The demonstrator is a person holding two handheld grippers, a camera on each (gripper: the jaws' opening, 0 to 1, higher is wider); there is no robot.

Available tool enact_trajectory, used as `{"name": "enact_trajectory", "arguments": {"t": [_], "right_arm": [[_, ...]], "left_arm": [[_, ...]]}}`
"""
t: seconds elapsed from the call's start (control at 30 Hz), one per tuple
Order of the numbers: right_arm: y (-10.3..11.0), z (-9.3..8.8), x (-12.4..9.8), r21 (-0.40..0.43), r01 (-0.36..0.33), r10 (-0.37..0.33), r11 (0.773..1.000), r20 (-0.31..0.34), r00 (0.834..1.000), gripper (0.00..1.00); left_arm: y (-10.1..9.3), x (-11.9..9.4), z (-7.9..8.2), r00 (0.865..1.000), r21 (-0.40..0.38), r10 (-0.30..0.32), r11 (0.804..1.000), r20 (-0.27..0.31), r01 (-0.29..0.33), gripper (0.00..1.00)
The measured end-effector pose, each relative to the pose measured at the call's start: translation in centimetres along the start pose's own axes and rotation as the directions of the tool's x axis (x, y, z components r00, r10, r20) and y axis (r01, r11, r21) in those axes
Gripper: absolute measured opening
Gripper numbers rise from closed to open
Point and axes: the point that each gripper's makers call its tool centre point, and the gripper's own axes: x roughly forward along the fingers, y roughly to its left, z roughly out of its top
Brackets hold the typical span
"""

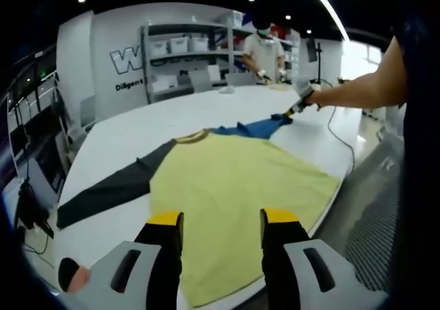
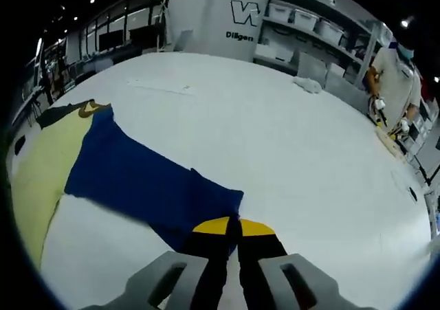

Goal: Fold the garment on the visible template until the final outline fits inside the template.

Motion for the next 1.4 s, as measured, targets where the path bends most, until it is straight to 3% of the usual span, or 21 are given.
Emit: {"name": "enact_trajectory", "arguments": {"t": [0.33,0.67,0.8,0.87,1.0,1.23,1.4], "right_arm": [[-1.5,1.2,-2.3,0.111,0.044,-0.051,0.993,0.06,0.997,0.0],[-3.6,-0.3,-4.3,0.295,0.091,-0.111,0.951,0.054,0.992,0.0],[-4.2,-2.0,-4.4,0.353,0.11,-0.116,0.929,-0.004,0.993,0.0],[-3.7,-3.5,-4.3,0.367,0.11,-0.093,0.924,-0.064,0.994,0.0],[-3.3,-4.6,-3.6,0.383,0.107,-0.086,0.917,-0.072,0.994,0.0],[-4.0,-6.5,-3.4,0.354,0.196,-0.158,0.914,-0.133,0.978,0.06],[-5.3,-7.1,-4.0,0.344,0.248,-0.206,0.906,-0.153,0.966,0.03]], "left_arm": [[-0.1,-0.1,0.2,1.0,0.002,-0.006,1.0,0.014,0.006,0.4],[-0.2,-0.2,0.3,1.0,0.006,-0.016,1.0,0.021,0.016,0.39],[-0.3,-0.2,0.4,1.0,0.009,-0.02,1.0,0.021,0.02,0.39],[-0.3,-0.2,0.4,1.0,0.01,-0.021,1.0,0.022,0.021,0.39],[-0.4,-0.2,0.4,0.999,0.01,-0.024,1.0,0.022,0.023,0.39],[-0.4,-0.1,0.2,1.0,0.01,-0.026,1.0,0.014,0.025,0.39],[-0.4,-0.1,0.2,1.0,0.011,-0.023,1.0,0.012,0.023,0.39]]}}
